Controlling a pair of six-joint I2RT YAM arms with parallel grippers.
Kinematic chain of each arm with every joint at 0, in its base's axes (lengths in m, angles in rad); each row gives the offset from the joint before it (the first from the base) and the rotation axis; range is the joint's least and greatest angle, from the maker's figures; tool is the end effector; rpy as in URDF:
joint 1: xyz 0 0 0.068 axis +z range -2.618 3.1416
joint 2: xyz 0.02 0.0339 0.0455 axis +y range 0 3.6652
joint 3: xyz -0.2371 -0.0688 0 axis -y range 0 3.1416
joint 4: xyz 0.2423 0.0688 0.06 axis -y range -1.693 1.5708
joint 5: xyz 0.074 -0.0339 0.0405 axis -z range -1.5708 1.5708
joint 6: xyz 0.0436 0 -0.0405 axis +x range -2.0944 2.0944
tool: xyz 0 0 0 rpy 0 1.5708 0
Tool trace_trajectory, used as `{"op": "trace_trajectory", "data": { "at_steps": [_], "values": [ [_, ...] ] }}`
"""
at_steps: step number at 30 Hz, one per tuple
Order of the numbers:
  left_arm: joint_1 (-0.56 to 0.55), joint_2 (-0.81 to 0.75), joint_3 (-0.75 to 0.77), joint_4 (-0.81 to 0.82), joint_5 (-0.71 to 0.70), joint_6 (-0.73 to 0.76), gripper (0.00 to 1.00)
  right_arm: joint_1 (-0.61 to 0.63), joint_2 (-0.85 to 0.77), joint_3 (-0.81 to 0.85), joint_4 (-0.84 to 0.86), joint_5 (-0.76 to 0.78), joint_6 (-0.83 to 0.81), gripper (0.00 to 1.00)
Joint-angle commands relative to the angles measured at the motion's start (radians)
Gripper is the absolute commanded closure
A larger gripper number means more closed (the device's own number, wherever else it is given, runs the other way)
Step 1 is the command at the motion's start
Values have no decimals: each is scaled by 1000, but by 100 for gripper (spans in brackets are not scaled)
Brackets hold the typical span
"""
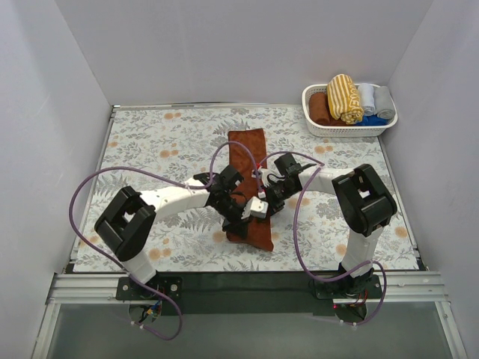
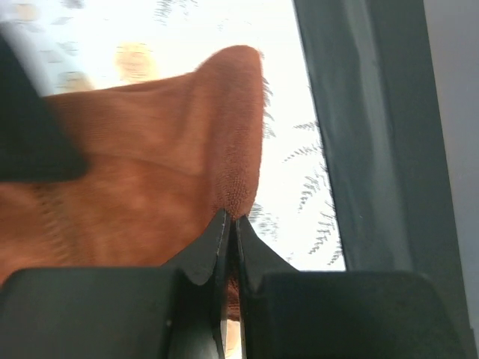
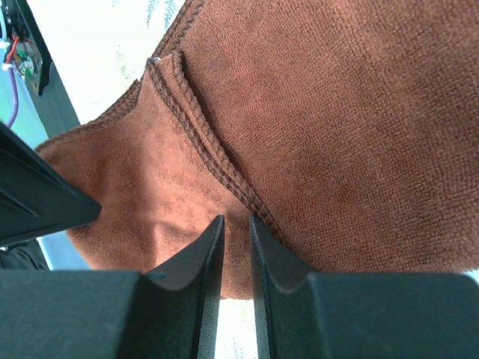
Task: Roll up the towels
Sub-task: Roll the towel
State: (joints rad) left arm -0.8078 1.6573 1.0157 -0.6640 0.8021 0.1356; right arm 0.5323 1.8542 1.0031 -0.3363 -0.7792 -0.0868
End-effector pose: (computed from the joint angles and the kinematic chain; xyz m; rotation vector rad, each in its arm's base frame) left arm 0.1832 -0.2369 0.1521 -1.4356 -2.4603 1.2636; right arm 0.2692 0.1941 0.1011 -1.0278 2.5070 1.1974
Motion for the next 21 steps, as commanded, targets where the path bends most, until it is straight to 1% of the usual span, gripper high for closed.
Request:
{"op": "trace_trajectory", "data": {
  "at_steps": [1,5,10,13,16,17,21],
  "values": [
    [61,44,73,-46,129,-25,100,9,7,2,-29,55,-48,76],
    [130,93,101,-48,151,-33,100,9,-3,29,-49,46,-53,76],
    [180,127,116,-19,157,-47,100,1,-26,66,-72,52,-62,74],
    [193,145,115,-6,158,-47,100,-23,-44,123,-121,52,-88,68],
    [196,150,130,-5,160,-48,100,-51,-72,153,-176,34,-123,61],
    [197,151,135,-6,161,-48,100,-61,-82,152,-194,26,-132,57],
    [197,147,172,-29,174,-34,100,-78,-124,134,-198,55,-145,53]
  ]
}}
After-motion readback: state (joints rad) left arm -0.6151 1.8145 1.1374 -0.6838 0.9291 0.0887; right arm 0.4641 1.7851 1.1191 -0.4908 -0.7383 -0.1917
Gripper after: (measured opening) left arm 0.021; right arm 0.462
